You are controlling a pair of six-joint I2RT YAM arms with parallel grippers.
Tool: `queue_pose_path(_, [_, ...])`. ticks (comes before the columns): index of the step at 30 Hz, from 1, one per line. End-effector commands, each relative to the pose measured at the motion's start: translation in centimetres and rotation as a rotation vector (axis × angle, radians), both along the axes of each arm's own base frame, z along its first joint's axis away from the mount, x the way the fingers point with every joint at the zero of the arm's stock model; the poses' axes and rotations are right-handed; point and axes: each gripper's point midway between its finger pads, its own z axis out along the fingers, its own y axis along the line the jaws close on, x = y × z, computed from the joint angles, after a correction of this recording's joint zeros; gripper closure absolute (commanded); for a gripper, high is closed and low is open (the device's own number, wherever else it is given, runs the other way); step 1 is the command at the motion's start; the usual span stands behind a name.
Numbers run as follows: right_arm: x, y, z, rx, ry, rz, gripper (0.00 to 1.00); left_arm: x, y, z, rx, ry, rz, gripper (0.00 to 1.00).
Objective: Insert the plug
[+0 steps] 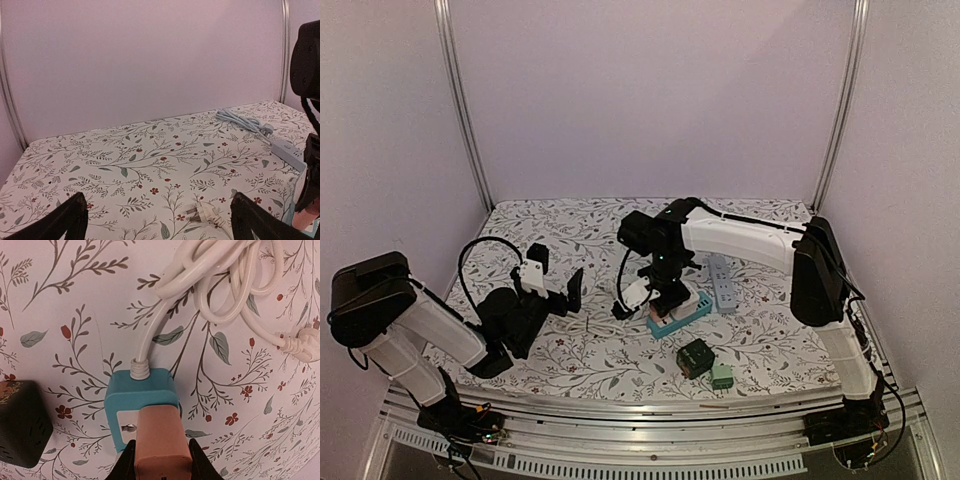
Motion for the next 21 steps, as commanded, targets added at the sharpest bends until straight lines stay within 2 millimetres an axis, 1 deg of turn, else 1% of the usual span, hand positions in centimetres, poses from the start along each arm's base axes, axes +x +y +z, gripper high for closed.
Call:
queue_pose_path(1, [-0.7,-1.3,-3.4,-0.084,0.069,0.002,1.0,0.0,0.7,1.9,-0.076,-0.059,0.009,0.01])
queue_pose_path(6, [-0.8,-1.3,-4.1,-0.091,0.084,-0.007,1.0,0.0,0.7,1.9,-0.076,-0.059,0.007,0.01])
queue_pose_path(12, [-1.3,-1.0,-5.4,-0.093,0.126,-0.018,1.0,0.0,0.8,1.9,-0.074,-0.06,0.01,0.01])
queue_pose_path(15, [-1.9,0.1,-4.8,-0.052,0.147,-0.025,1.0,0.1,0.9,1.9,-0.07,-0.061,0.015,0.01])
queue_pose_path(21, [-4.1,3.1,-3.2,0.011,0.133,0.02,1.0,0.2,0.9,1.7,-0.072,-0.063,0.019,0.01])
